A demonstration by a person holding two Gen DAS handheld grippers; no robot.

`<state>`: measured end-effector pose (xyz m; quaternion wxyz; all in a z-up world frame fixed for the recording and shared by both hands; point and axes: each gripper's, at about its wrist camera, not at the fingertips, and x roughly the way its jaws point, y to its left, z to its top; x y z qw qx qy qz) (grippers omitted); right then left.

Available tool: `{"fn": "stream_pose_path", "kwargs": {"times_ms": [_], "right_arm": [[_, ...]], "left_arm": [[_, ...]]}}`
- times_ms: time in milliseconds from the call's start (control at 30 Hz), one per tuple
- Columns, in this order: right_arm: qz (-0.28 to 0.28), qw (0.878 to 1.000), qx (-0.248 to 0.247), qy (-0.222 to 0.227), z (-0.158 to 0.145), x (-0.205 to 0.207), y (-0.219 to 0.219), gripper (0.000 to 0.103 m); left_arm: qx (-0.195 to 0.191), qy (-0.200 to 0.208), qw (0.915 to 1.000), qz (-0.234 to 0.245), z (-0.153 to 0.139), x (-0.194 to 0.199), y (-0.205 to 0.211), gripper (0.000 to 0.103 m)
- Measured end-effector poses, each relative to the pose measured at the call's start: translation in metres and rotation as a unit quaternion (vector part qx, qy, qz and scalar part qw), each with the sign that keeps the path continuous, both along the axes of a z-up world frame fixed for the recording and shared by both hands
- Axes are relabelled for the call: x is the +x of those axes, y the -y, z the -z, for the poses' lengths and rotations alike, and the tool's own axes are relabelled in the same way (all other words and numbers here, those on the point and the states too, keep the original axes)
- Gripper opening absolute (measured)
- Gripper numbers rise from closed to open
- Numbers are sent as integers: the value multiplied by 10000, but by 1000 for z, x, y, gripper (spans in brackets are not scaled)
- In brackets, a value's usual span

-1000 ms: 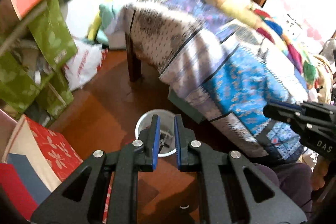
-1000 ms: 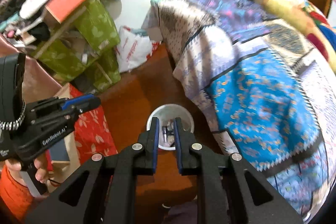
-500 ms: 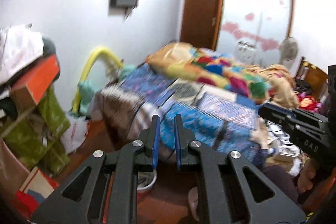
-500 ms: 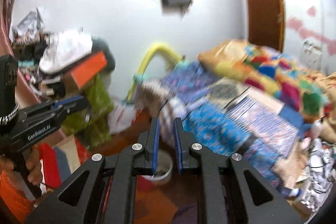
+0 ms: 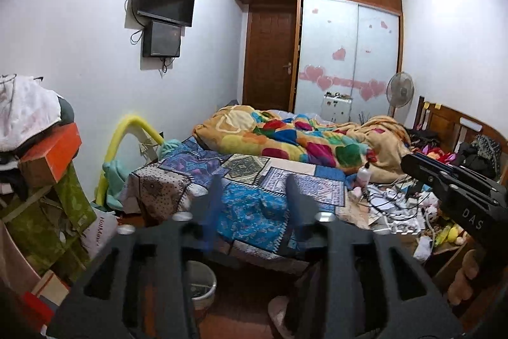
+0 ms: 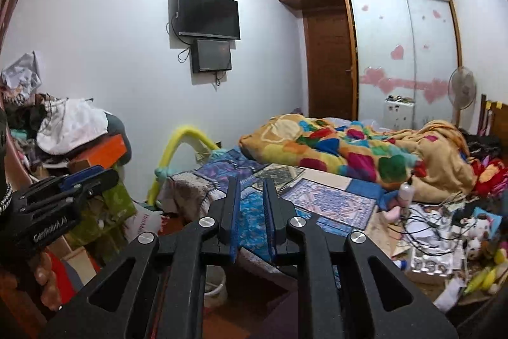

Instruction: Collect trash

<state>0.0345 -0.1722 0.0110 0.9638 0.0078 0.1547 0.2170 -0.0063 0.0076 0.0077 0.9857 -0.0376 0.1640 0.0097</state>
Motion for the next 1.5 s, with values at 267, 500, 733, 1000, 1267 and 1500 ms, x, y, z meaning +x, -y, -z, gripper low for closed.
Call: {"fn": "stream_pose_path", "kwargs": {"times_ms": [267,500,733,1000,1267,1500], "right_arm": [[545,9984,35,120,-2,-21,13,92],[849,9956,-145,379,-2,-36,10,103],[752,9962,-180,404,-1,-38,9,103],[732,9966,-116,373,-1,-38,15,103],[693,9969,-132,337,1,-37,17,103],[665,9973,-137,286,1,-35,16,103]], "left_arm": [[108,-236,9996,-126,16,-9,1,70],[-7,-214,9997,-107,17,-16,0,76],[99,-115,9997,-172,15,-22,2,81],[161,-125,9996,-198,17,-22,5,84],[93,-138,9995,-287,19,-22,3,92],[64,-62,9993,-375,18,-24,1,98]]}}
